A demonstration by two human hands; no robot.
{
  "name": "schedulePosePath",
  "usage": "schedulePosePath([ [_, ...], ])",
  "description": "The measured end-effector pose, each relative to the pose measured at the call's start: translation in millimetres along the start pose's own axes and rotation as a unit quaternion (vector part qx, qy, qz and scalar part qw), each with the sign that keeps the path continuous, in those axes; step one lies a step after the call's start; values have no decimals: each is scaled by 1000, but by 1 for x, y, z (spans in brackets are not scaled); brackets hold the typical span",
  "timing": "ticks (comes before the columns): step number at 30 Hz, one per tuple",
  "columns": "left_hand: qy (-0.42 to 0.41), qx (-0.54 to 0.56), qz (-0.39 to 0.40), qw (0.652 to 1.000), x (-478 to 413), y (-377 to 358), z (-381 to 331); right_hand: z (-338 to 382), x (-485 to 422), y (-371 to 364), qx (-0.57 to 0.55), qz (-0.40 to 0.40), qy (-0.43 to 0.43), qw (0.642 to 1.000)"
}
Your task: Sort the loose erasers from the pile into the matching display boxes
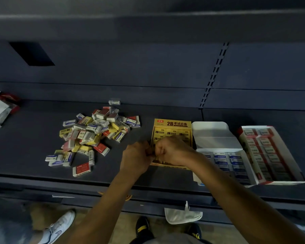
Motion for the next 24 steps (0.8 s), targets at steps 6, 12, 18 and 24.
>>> schedulePosePath([
  [6,-62,77,-82,992,14,10,19,1,0,-4,-40,-92,-13,995],
  [12,-82,96,-150,981,18,24,51,30,-5,-17,-58,-140,45,987],
  [18,-74,34,-157,984,28,45,86,65,-17,-44,-66,-138,106,983],
  [24,-12,-90,-136,987,34,73,129,86,-37,-77,-56,-153,109,981],
])
Point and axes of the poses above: each hand's wrist, its own x-axis away from the middle knuckle, its own y-axis out of the back of the hand, z = x × y, the point moved 1 cm from there along -x, towards the middle knuckle, and after that the axes turned 12 degrees about -z, right-handed, at the moved point
